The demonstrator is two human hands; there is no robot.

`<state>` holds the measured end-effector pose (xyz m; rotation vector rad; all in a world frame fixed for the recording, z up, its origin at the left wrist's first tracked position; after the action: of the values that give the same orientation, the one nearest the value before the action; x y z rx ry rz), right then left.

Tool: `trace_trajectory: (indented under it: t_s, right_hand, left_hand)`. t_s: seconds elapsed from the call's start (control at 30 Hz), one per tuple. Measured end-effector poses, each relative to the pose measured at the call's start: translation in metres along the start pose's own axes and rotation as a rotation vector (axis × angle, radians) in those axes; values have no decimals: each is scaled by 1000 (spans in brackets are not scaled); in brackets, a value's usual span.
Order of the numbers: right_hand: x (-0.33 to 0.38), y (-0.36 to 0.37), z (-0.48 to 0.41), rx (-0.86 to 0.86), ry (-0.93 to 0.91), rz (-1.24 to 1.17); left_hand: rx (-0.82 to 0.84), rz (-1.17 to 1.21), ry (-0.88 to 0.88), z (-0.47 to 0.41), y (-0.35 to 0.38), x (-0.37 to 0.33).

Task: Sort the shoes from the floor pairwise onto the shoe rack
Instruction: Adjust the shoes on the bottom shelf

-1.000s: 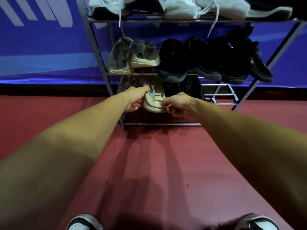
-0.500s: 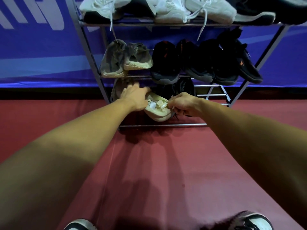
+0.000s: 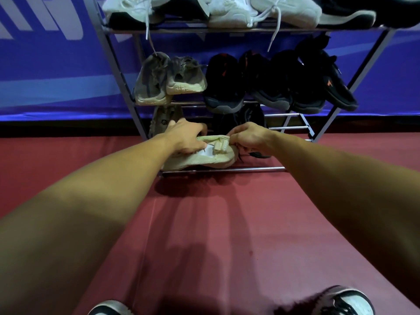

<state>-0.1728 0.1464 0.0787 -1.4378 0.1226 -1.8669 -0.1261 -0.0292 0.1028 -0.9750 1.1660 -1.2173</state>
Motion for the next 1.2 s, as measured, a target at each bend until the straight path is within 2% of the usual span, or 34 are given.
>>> trace_trajectory:
  t_s: [0.23,0.33,0.47,0.7,0.77,0.9,1.03,1.1,1.2]
  right_hand:
    - [2,-8,-2,-142,17,-33]
    - [-2,-8,-1,-132,57,-52]
    - [-8,4,5,63,114,-4]
    - [-5,46,19,473,189,21]
    - [-2,54,21,526,168,41]
    - [3,53,14,407,112,25]
    - [2,45,4,281,81,-51]
    - [2,42,-2,207,70,-56]
    - [3,39,-12,96,66,-30]
  left_hand:
    - [0,111,-75,2,4,7]
    - [-37,195,-146,3,3,18]
    - [-110,337,-266,6,1,35]
    - [-131,493,-438,-3,6,43]
    - [-131,531,-472,-7,7,44]
    - [-98,641,-474,-8,9,43]
    - [83,887,-488,-1,17,36]
    - [167,868,-465,1,21,36]
    - [204,859,-465,0,24,34]
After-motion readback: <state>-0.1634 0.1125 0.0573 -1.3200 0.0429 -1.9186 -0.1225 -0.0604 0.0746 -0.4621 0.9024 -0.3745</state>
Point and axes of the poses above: each hand's wrist, its own z-axis away from the middle knuckle, its own y-axis out of the palm, x = y × z, the point moved 5 cm from there along -z, towards the middle knuckle, and after that the axes turned 1 degree about -x, right-handed, at the moved point
